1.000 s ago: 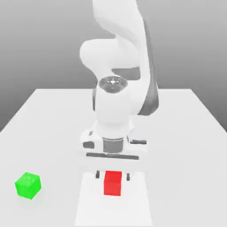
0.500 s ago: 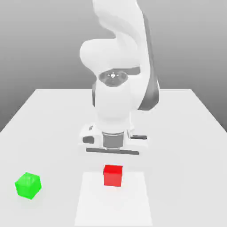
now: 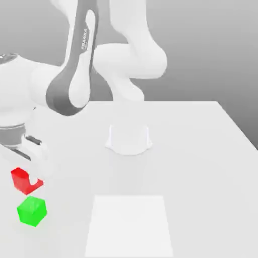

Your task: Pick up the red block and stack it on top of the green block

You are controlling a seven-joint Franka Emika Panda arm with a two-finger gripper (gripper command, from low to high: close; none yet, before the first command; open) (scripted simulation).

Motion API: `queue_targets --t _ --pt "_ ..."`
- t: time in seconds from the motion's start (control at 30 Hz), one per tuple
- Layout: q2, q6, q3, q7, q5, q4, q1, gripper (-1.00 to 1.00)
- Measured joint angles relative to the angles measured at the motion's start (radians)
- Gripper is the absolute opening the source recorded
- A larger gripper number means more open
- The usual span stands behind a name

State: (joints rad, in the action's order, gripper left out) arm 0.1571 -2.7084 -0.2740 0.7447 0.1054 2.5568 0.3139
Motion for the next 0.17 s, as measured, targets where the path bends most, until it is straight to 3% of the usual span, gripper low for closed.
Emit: queue_targets --t 0.03,0.07,0.17 --pt "0.034 -0.03 0.015 -0.016 0.022 -0.002 0.011 -1.0" --pt "0.067 -0.059 0.03 -0.032 0.044 -0.004 0.022 1.0" --pt "0.067 -0.059 0.03 -0.032 0.044 -0.004 0.022 1.0"
